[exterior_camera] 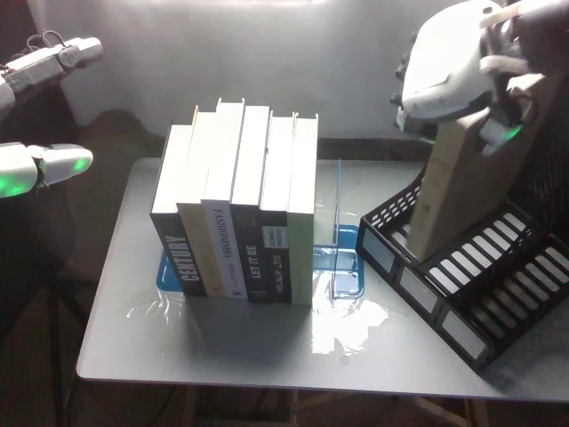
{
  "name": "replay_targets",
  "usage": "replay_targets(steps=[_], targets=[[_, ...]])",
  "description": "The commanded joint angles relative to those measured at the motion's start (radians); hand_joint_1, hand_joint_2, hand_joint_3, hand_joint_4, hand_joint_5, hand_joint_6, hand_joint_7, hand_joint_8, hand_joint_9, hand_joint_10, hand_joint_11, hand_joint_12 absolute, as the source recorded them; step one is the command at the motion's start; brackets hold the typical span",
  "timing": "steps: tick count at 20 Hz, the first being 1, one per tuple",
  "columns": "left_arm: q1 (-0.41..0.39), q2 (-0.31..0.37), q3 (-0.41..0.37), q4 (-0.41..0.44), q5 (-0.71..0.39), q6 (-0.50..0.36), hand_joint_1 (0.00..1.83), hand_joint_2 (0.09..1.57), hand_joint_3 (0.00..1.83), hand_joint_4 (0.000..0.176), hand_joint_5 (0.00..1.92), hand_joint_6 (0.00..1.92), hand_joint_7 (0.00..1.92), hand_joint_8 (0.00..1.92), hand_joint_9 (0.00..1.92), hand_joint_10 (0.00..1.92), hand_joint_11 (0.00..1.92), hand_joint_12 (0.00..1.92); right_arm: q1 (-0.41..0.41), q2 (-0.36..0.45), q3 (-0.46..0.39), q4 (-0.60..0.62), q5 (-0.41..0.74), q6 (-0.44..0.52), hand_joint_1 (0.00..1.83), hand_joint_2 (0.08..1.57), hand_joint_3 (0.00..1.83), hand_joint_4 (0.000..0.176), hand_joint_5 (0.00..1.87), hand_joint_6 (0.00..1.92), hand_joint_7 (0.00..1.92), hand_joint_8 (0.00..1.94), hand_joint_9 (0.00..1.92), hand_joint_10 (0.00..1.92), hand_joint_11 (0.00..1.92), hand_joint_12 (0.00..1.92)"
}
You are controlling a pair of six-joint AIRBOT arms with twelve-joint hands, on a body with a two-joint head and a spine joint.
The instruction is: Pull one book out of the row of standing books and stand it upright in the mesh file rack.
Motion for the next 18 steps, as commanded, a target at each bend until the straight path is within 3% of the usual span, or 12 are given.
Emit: replay_targets(steps=[1,5,7,8,9,11,12,13,14,15,16,18], targets=[[-0.002,0.007,0.010,-0.033,-0.119,-0.006,1.02,1.28,0.01,0.000,0.09,0.00,0.00,0.00,0.00,0.00,0.00,0.00,0.003,0.011,0.014,-0.017,-0.081,-0.012,1.12,1.20,0.00,0.000,0.82,1.25,1.10,1.91,1.33,1.92,1.45,1.92],[-0.001,0.000,0.016,-0.031,-0.126,-0.006,0.96,1.29,0.01,0.000,0.07,0.00,0.00,0.00,0.00,0.00,0.00,0.00,-0.009,-0.023,0.067,-0.017,-0.081,-0.012,1.13,1.16,0.00,0.000,0.90,1.12,1.20,1.94,1.39,1.92,1.45,1.92],[-0.002,-0.004,0.020,-0.028,-0.128,-0.006,0.98,1.27,0.00,0.000,0.06,0.00,0.00,0.00,0.00,0.00,0.00,0.00,-0.009,-0.033,0.092,-0.016,-0.081,-0.012,1.14,1.16,0.00,0.000,0.89,1.13,1.00,1.87,1.14,1.92,1.20,1.92],[-0.003,-0.007,0.022,-0.026,-0.129,-0.006,1.01,1.27,0.00,0.000,0.08,0.00,0.00,0.00,0.00,0.00,0.00,0.00,-0.009,-0.035,0.101,-0.016,-0.079,-0.012,1.19,1.24,0.00,0.000,0.78,1.09,0.79,1.73,0.94,1.92,1.00,1.92],[-0.003,-0.008,0.024,-0.026,-0.132,-0.006,1.01,1.27,0.00,0.000,0.08,0.00,0.00,0.00,0.00,0.00,0.00,0.00,-0.009,-0.037,0.113,-0.016,-0.075,-0.012,1.21,1.23,0.00,0.000,0.81,1.03,0.79,1.62,0.82,1.80,0.79,1.92],[-0.003,-0.010,0.026,-0.025,-0.138,-0.006,0.99,1.28,0.01,0.000,0.08,0.00,0.00,0.00,0.00,0.00,0.00,0.00,-0.012,-0.041,0.135,-0.017,-0.069,-0.012,1.20,1.24,0.00,0.000,0.78,1.08,0.75,1.63,0.71,1.73,0.73,1.92],[-0.004,-0.011,0.027,-0.024,-0.140,-0.006,0.99,1.28,0.00,0.000,0.08,0.00,0.00,0.00,0.00,0.00,0.00,0.00,-0.017,-0.041,0.145,-0.017,-0.068,-0.012,1.21,1.24,0.00,0.000,0.76,1.12,0.78,1.59,0.75,1.60,0.70,1.92],[-0.004,-0.013,0.028,-0.022,-0.142,-0.006,0.98,1.28,0.00,0.000,0.07,0.00,0.00,0.00,0.00,0.00,0.00,0.00,-0.020,-0.041,0.153,-0.016,-0.066,-0.010,1.31,1.24,0.00,0.000,0.77,1.07,0.77,1.50,0.65,1.64,0.54,1.92],[-0.005,-0.015,0.030,-0.021,-0.144,-0.006,0.96,1.29,0.00,0.002,0.06,0.00,0.00,0.00,0.00,0.00,0.00,0.00,-0.026,-0.041,0.161,-0.016,-0.065,-0.006,1.33,1.24,0.00,0.000,0.74,1.19,0.77,1.45,0.64,1.62,0.41,1.92],[-0.006,-0.017,0.032,-0.021,-0.145,-0.006,0.97,1.28,0.00,0.000,0.07,0.00,0.00,0.00,0.00,0.00,0.00,0.00,-0.032,-0.041,0.171,-0.016,-0.064,-0.003,1.22,1.25,0.00,0.000,0.79,1.08,0.72,1.65,0.59,1.82,0.49,1.92],[-0.006,-0.018,0.033,-0.020,-0.148,-0.006,0.98,1.27,0.00,0.000,0.08,0.00,0.00,0.00,0.00,0.00,0.00,0.00,-0.039,-0.043,0.181,-0.016,-0.064,0.003,1.19,1.25,0.00,0.000,0.76,1.17,0.73,1.62,0.68,1.69,0.61,1.91],[-0.006,-0.021,0.036,-0.020,-0.152,-0.006,1.04,1.26,0.00,0.000,0.09,0.01,0.00,0.00,0.00,0.00,0.00,0.00,-0.052,-0.052,0.200,-0.016,-0.066,0.019,1.34,1.21,0.00,0.000,0.75,1.16,0.84,1.27,0.75,1.53,0.53,1.76]])
